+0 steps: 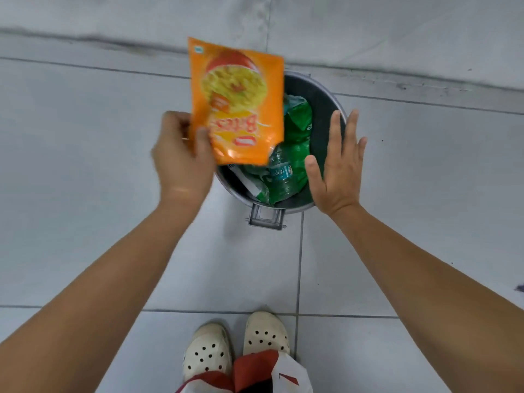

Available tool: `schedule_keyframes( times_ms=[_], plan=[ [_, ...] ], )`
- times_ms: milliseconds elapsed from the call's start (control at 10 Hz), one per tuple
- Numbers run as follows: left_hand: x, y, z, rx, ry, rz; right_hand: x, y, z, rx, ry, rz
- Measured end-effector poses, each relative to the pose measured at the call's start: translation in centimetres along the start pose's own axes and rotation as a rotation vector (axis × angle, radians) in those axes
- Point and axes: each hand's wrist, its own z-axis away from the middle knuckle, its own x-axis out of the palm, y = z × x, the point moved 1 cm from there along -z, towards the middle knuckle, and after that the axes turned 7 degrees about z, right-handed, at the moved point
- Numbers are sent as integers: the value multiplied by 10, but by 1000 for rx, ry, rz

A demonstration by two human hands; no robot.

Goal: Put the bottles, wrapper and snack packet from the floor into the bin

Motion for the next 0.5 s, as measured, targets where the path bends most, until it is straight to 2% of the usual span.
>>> schedule_keyframes(
  times_ms=[100, 200, 500],
  plan=[
    [18, 5, 10, 53, -138, -298, -1, -1, 2, 23, 11, -80],
    [19, 3, 12, 47, -167, -382, -2, -1, 4, 31, 9, -80],
    [5, -6, 30, 341, -338, -666, -19, -4, 15, -36, -98, 187]
  ],
)
